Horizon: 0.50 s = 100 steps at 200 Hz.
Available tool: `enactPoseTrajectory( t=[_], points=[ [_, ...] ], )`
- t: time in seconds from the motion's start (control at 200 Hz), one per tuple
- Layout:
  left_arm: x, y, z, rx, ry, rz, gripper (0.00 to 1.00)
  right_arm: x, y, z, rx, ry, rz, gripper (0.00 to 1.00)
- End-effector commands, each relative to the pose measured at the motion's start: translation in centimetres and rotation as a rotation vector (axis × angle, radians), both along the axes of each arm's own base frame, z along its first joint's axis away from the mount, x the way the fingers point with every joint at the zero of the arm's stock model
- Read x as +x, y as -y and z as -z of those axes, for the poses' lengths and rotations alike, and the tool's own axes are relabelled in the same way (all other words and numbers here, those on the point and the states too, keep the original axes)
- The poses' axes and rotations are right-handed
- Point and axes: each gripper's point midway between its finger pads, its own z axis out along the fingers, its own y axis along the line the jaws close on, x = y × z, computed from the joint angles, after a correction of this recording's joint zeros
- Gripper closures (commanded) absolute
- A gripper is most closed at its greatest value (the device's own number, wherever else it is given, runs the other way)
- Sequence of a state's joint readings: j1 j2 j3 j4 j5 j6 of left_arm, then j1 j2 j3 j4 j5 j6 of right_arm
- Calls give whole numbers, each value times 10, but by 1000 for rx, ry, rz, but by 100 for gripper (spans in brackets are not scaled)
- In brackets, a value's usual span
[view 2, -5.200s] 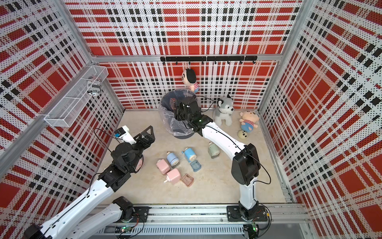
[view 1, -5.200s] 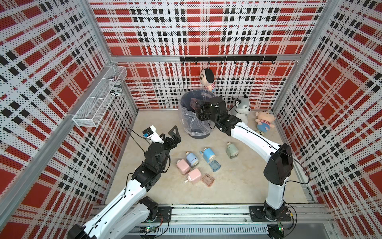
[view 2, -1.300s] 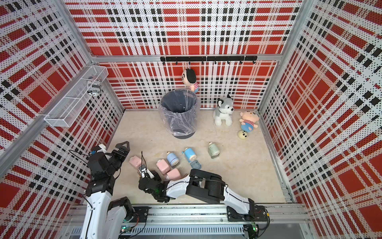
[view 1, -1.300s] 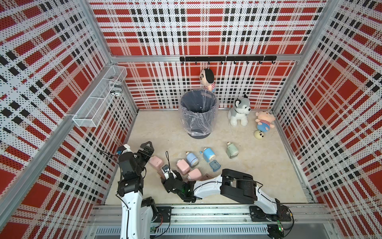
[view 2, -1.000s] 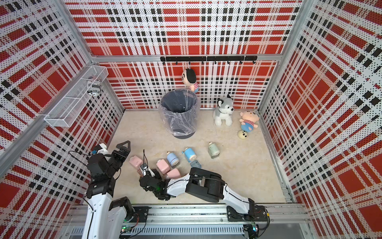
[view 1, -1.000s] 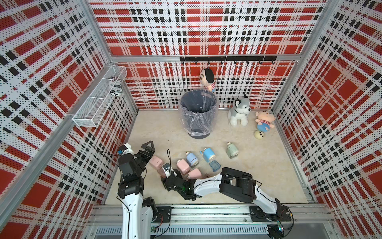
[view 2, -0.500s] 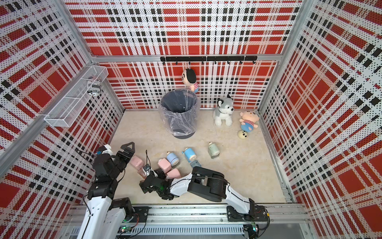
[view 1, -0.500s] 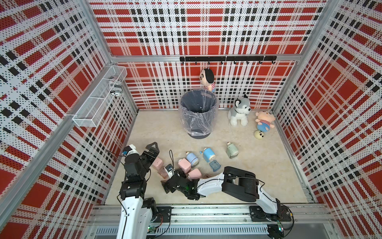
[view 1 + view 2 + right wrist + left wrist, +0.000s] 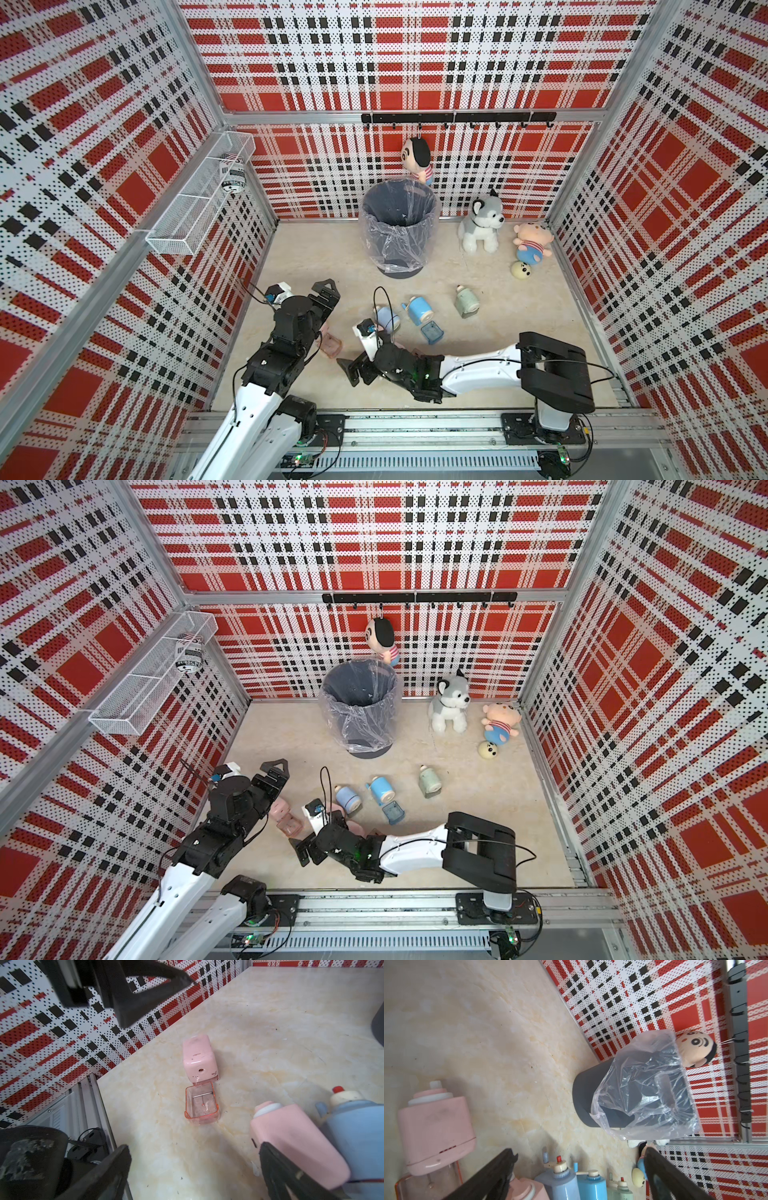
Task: Take out the pencil sharpener tray and clean the shavings
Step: Pick up the pencil sharpener from the center of the board.
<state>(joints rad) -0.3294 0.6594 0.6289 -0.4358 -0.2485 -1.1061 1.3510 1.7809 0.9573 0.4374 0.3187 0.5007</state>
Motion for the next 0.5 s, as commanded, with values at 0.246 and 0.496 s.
enactPoseTrajectory(
  t=[0.246, 0.496],
  points=[
    [-7, 9, 23, 3, -93, -76, 0, 18, 38, -13, 1, -77, 80, 0],
    [-18, 42, 42, -9, -149, -23, 5, 31, 67, -31, -42, -42, 151, 0]
  ],
)
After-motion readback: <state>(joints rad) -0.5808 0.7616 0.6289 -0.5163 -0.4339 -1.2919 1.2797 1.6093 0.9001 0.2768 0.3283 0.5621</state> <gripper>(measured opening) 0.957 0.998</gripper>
